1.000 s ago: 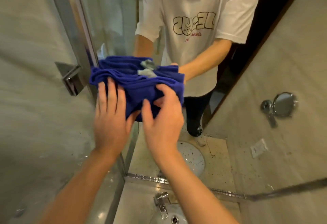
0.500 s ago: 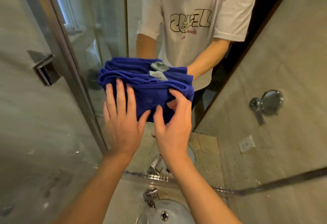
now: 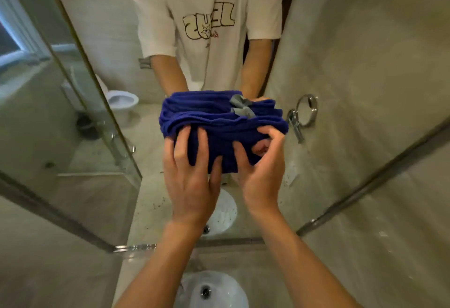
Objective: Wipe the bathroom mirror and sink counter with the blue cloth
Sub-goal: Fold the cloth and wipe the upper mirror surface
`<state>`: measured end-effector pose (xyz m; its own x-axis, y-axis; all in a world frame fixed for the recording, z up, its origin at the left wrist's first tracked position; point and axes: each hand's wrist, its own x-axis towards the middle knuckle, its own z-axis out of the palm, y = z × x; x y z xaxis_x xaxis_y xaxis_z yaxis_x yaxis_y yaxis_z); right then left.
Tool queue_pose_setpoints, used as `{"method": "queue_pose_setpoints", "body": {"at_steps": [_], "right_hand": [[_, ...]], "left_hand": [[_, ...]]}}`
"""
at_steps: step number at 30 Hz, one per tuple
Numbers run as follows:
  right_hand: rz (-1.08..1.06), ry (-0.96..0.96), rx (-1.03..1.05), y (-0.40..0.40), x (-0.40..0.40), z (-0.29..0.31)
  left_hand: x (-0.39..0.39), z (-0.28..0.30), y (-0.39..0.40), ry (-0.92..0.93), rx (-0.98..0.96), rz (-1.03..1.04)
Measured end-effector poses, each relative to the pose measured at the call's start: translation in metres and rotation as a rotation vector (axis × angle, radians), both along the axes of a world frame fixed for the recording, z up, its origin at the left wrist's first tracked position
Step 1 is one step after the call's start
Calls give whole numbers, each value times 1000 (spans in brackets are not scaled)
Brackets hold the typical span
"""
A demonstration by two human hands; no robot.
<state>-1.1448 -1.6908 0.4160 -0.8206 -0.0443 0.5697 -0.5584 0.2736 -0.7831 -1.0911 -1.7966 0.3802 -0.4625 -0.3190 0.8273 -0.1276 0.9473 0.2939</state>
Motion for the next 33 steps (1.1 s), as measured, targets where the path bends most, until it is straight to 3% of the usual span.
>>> {"method": "queue_pose_setpoints", "body": {"at_steps": [6,9,11,16,26,33], "right_hand": [[-86,-66,-66,60,-34,-2],[-88,-95,-120,58,-34,-5],[-79,-100,-153,57,-33,-8],[-113,-93,-184,76,-44,-12],[-401,-222,-247,227,-128,-29],[-421,-265,-416,190,-120,-37]], "left_hand": [[-22,22,87,30,299,-2],[-34,29,97,135,665,-135],[-37,32,100,200,787,-138],[-48,26,128,187,835,-197],[-113,-2,266,-183,831,-652],[-97,-2,240,-242,809,-664]]}}
